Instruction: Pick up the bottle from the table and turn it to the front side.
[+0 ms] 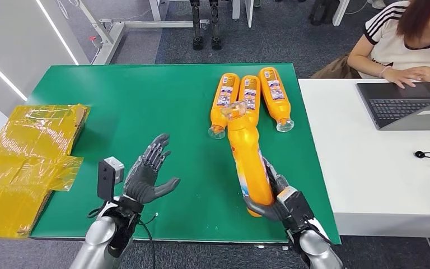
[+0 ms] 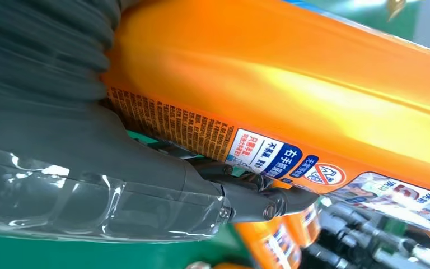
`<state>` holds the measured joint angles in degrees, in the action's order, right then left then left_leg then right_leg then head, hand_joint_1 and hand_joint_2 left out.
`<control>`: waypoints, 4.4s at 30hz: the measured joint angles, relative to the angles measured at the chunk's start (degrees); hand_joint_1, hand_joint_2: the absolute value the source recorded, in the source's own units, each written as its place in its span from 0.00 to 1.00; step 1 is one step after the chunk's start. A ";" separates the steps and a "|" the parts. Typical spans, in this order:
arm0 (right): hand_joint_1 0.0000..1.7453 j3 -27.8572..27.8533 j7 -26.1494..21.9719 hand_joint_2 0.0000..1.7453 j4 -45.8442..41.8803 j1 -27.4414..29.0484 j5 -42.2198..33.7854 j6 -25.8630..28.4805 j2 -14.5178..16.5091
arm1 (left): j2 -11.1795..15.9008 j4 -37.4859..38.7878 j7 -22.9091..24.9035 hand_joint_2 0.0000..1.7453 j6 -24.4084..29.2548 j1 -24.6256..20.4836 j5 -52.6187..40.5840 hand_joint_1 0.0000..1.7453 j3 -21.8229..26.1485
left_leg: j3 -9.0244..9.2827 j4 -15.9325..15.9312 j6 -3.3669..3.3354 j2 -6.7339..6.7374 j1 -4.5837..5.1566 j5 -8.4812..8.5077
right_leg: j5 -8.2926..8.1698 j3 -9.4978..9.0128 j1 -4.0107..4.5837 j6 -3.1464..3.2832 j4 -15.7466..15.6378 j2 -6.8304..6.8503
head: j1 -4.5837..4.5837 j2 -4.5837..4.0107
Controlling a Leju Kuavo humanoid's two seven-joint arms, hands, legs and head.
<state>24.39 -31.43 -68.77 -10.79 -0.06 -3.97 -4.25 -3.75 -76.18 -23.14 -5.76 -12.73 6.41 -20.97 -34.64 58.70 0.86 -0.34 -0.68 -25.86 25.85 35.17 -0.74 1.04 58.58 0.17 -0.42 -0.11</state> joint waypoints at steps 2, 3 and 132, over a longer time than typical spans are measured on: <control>1.00 0.03 -0.51 1.00 2.24 -2.34 -0.31 -0.48 1.88 | -0.45 2.63 1.17 1.00 -2.37 -3.83 1.31 0.00 -0.68 | 0.00 0.00 -0.01 0.00 0.00 0.10 | -0.08 0.01 0.00 0.02 0.01 0.00 | 0.01 0.00; 1.00 0.05 -0.58 1.00 3.22 -3.43 -0.47 -0.60 2.75 | -0.74 3.80 1.77 1.00 -3.14 -5.54 1.97 0.00 -0.98 | 0.00 0.01 0.00 0.00 0.00 0.14 | -0.11 0.00 0.00 0.03 0.01 0.00 | 0.01 0.00; 0.00 12.46 0.73 1.00 28.29 -27.45 11.12 16.11 15.90 | -1.48 44.60 15.97 1.00 -15.95 -45.63 28.77 1.00 -14.44 | -0.14 0.06 0.07 0.05 0.00 0.26 | -0.19 0.16 -0.01 0.06 0.12 -0.11 | -0.04 0.00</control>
<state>36.86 -30.70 -40.48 -38.24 11.06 12.15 11.65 -5.23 -31.58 -7.17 -21.71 -58.36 35.18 -35.41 -34.78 58.76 0.92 -0.28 -0.67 -25.60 25.65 35.33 -0.75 1.10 58.70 0.06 -0.46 -0.11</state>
